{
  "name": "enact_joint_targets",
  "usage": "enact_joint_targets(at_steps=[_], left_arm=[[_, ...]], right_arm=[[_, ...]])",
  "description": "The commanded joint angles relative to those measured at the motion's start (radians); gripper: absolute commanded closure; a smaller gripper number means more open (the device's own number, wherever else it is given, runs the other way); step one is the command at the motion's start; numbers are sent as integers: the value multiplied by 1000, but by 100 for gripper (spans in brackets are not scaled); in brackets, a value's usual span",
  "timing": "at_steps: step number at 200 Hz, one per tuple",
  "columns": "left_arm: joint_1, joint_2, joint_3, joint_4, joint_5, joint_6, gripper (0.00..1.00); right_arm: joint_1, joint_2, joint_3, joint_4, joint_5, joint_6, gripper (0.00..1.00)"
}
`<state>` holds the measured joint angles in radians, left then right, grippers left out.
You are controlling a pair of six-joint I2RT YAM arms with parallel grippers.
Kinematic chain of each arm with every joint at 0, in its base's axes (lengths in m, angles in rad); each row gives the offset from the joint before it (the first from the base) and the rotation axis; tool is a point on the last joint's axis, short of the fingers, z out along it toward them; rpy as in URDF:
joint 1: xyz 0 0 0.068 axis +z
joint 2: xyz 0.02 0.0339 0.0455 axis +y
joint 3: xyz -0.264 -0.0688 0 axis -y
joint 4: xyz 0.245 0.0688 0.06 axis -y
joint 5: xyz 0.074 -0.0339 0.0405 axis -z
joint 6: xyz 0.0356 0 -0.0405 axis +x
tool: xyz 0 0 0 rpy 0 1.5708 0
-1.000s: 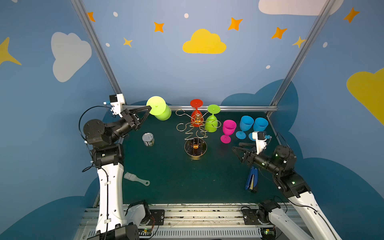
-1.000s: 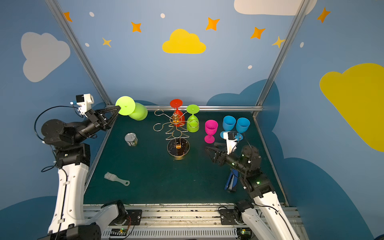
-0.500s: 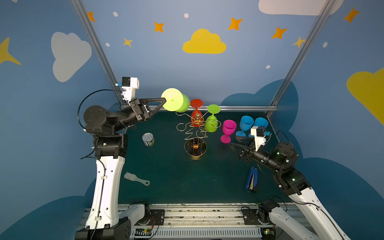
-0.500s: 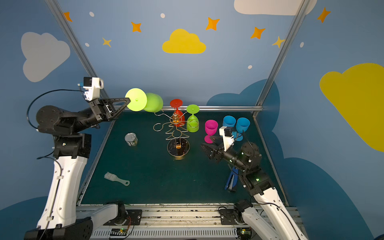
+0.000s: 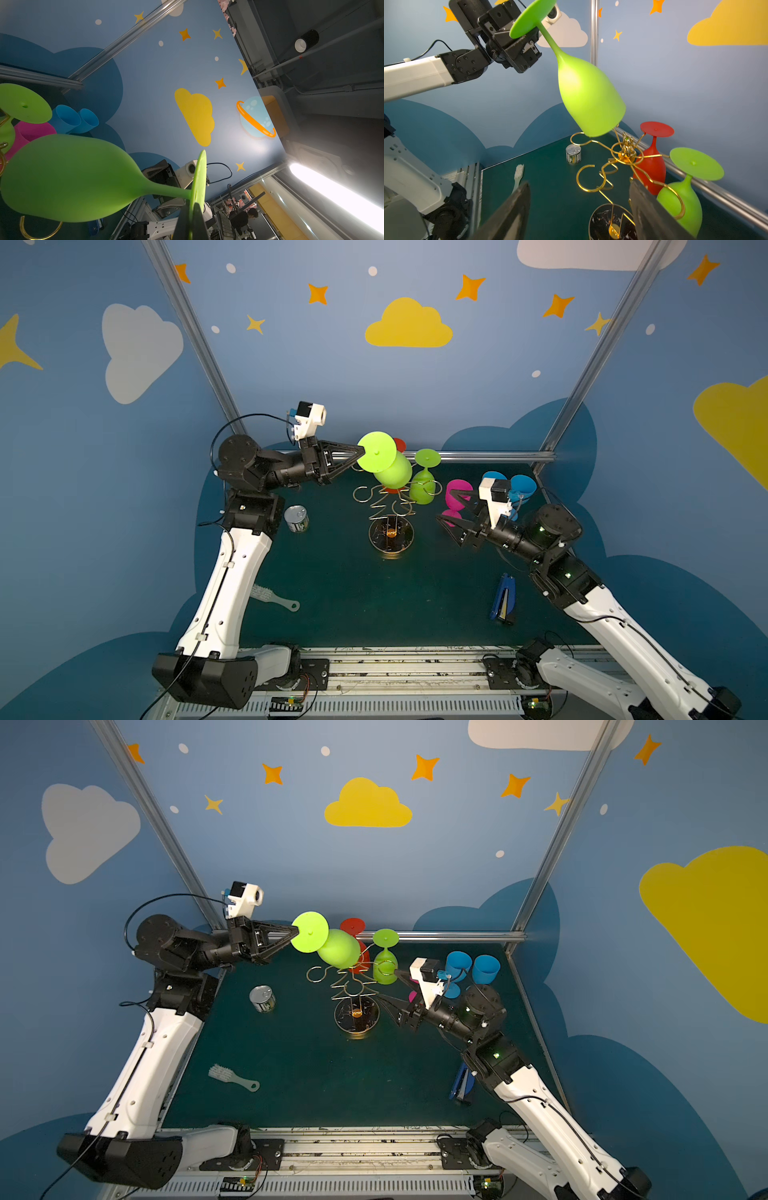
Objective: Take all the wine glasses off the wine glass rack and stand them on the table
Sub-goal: 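Raise the green glass with the left gripper while the right gripper reaches toward it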
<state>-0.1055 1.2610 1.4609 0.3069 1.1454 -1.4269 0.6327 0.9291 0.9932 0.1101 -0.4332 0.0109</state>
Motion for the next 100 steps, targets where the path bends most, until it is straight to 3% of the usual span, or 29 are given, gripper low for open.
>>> enact_joint_targets(at_steps=[1,35,100], left_arm=[[-6,-21,-11,14,31,-14,96],[-32,-7,-16,6,42,-23,96],[-84,17,-42,49,42,-51,96]], right_arm=[[33,28,63,38,6,-132,24],[74,77,105,20,45,-256,21],[90,192,215,1,41,-308,19]])
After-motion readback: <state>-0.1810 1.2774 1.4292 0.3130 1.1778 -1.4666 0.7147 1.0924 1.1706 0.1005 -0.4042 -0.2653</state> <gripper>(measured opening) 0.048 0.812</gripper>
